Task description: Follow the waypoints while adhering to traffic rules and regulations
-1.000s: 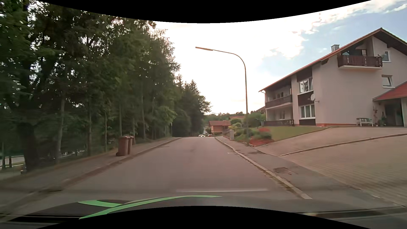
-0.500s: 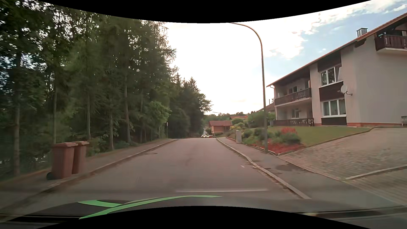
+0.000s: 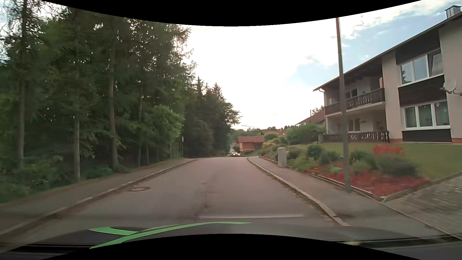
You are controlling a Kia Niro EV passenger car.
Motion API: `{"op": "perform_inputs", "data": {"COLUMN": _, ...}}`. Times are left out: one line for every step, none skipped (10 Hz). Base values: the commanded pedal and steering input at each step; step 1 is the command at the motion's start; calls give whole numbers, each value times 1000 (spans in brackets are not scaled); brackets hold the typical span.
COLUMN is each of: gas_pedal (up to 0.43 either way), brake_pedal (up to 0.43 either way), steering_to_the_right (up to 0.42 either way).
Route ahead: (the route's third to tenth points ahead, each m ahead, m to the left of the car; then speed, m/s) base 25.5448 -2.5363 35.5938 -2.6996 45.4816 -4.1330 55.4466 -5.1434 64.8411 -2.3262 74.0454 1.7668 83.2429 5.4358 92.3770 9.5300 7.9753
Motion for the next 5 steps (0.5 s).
{"op": "perform_inputs", "data": {"gas_pedal": 8, "brake_pedal": 0, "steering_to_the_right": 6}}
{"op": "perform_inputs", "data": {"gas_pedal": 20, "brake_pedal": 0, "steering_to_the_right": 5}}
{"op": "perform_inputs", "data": {"gas_pedal": 20, "brake_pedal": 0, "steering_to_the_right": 5}}
{"op": "perform_inputs", "data": {"gas_pedal": 20, "brake_pedal": 0, "steering_to_the_right": 5}}
{"op": "perform_inputs", "data": {"gas_pedal": 28, "brake_pedal": 0, "steering_to_the_right": 5}}
